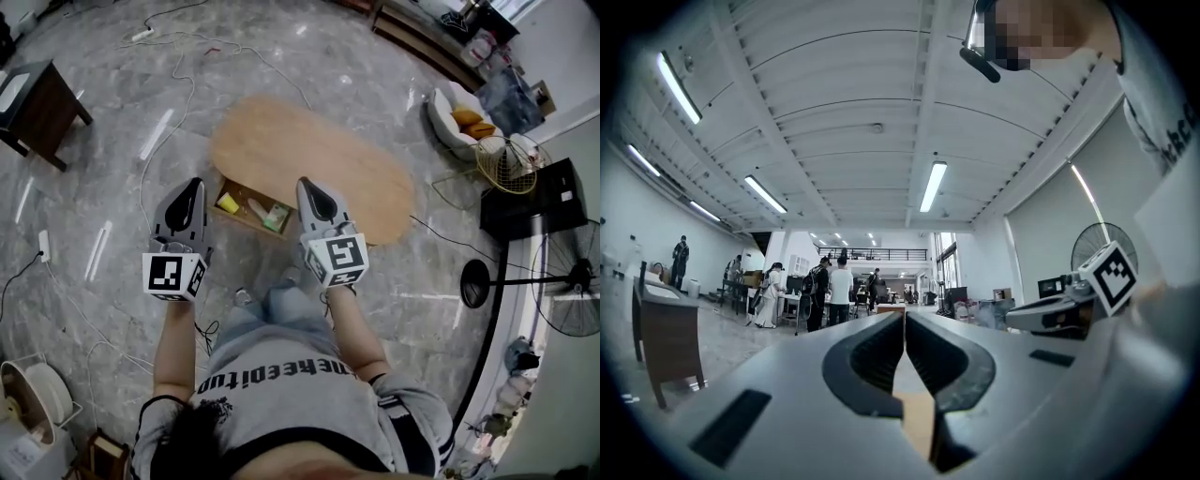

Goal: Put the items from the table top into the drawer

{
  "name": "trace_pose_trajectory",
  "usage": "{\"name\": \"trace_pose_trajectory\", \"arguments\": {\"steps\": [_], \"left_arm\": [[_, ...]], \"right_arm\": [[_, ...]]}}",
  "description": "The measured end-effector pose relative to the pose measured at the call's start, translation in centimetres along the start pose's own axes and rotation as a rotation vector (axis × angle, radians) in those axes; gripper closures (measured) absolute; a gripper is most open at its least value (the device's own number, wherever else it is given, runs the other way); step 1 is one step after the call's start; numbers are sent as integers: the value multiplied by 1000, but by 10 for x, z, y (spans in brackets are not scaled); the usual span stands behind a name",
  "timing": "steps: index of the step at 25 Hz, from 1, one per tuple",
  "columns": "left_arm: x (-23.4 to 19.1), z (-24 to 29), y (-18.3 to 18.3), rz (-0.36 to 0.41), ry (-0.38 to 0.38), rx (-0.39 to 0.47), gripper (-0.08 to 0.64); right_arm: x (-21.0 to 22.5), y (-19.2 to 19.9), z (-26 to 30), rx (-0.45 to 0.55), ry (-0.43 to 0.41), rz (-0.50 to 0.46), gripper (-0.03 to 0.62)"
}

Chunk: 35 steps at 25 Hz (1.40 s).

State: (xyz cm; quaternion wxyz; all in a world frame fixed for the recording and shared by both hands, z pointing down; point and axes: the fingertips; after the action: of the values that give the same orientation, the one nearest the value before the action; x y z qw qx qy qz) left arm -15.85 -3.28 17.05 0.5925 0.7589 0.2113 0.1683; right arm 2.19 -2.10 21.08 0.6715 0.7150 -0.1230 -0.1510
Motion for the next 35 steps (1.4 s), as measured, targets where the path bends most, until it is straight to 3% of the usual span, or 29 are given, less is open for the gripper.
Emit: {"name": "trace_pose_trajectory", "arguments": {"steps": [13, 35], "left_arm": [[20, 0, -43, 28, 13, 72, 548], [11, -1, -47, -19, -26, 95, 548]], "right_arm": [[7, -48, -25, 89, 22, -28, 597], [3, -62, -23, 143, 39, -21, 597]]}}
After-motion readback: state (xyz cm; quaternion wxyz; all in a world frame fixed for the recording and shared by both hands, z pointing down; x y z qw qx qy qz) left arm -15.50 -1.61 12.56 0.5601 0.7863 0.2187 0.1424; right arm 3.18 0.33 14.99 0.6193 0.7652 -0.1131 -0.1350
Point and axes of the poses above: the fingertips, and each gripper's own axes: z forward along the fingers, x to its right, y out of its underside, and after that the axes turned 7 degrees about x, right-handed
